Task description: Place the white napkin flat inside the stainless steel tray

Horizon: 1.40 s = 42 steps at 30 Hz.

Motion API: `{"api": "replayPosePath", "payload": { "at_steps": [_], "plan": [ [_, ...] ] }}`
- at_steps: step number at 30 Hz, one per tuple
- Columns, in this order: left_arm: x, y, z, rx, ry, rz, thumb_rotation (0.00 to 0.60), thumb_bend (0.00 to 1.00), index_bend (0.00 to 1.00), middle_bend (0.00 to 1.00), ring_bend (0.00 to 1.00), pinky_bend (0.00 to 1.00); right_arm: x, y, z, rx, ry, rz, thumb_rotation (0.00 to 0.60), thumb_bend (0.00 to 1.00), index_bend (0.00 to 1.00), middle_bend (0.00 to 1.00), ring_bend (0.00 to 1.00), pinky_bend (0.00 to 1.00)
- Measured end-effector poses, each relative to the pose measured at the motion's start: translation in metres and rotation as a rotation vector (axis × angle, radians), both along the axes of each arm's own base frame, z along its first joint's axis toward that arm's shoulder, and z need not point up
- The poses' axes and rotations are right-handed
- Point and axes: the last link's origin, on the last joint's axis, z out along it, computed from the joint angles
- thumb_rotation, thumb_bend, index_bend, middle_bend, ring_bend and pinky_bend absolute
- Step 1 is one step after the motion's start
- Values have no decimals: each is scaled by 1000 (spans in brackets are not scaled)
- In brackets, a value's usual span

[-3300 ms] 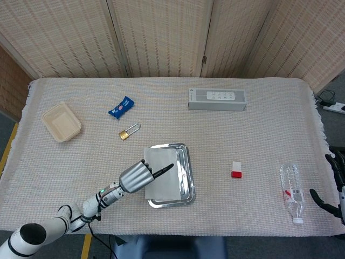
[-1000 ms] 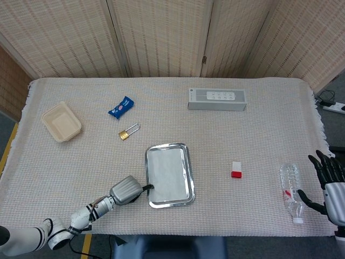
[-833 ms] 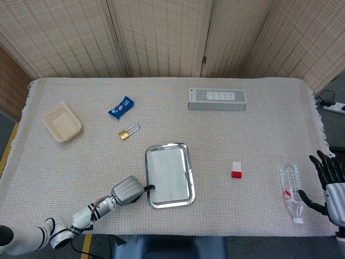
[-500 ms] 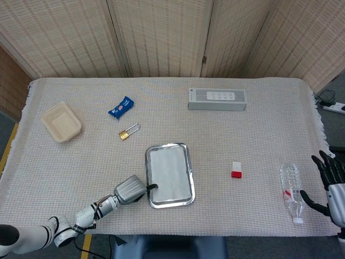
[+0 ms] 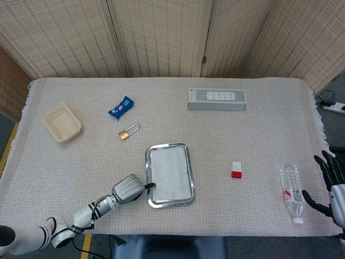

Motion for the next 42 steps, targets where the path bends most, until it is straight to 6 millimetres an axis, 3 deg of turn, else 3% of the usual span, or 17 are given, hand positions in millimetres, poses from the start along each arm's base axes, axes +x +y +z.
{"api": "replayPosePath", "payload": {
  "at_steps": [14, 27, 42],
  "plan": [
    [4, -4, 2, 6, -14, -10, 600, 978, 266, 1000, 1000, 1000, 0, -1, -2, 9, 0, 0, 600, 325, 0, 0, 0, 0],
    [22, -1, -11, 8, -55, -35, 600, 960, 223, 1000, 1000, 1000, 1, 0, -2, 16, -6, 7, 600, 325, 0, 0, 0, 0],
    [14, -3, -24, -13, -23, -27, 600, 957, 221, 1000, 1000, 1000, 1, 0, 3, -7, -15, 11, 600, 325, 0, 0, 0, 0]
  ]
}}
